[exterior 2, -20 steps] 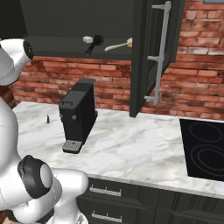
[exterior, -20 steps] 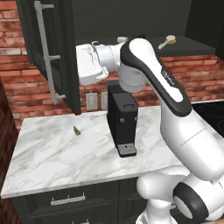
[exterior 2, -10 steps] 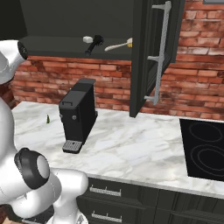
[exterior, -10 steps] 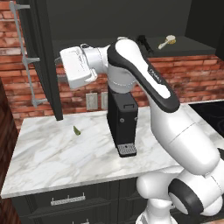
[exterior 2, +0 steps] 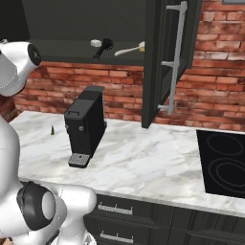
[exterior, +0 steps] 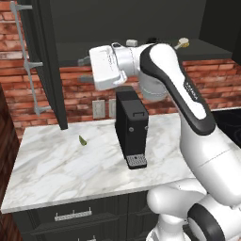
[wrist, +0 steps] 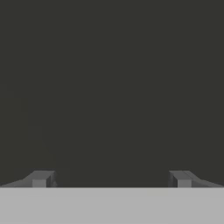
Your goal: Pick the dish brush and dish brush from the cabinet and place them on the counter.
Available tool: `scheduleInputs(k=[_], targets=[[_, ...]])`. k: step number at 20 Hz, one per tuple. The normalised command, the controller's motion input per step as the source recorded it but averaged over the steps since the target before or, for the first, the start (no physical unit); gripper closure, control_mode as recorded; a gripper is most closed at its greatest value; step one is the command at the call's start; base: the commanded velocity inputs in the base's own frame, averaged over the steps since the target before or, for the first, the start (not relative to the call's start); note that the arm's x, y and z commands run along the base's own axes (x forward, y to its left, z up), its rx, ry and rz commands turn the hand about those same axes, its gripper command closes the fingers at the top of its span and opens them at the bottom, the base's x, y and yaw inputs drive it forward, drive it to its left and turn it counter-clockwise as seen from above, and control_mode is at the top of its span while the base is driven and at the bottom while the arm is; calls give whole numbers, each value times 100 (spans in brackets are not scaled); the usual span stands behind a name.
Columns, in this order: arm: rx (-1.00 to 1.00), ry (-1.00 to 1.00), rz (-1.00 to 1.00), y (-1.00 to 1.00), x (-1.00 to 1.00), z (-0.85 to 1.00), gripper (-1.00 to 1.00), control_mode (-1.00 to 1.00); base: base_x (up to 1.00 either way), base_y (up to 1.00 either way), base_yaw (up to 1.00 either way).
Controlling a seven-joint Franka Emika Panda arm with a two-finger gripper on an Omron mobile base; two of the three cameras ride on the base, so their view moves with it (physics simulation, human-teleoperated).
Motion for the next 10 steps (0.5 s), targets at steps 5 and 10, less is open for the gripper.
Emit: scheduleInputs(k=[5, 10], targets=[[0, 0, -23, -46, -16, 16, -100, -100, 0, 0, 0], [0, 2, -27, -45, -7, 13, -100, -100, 0, 0, 0]])
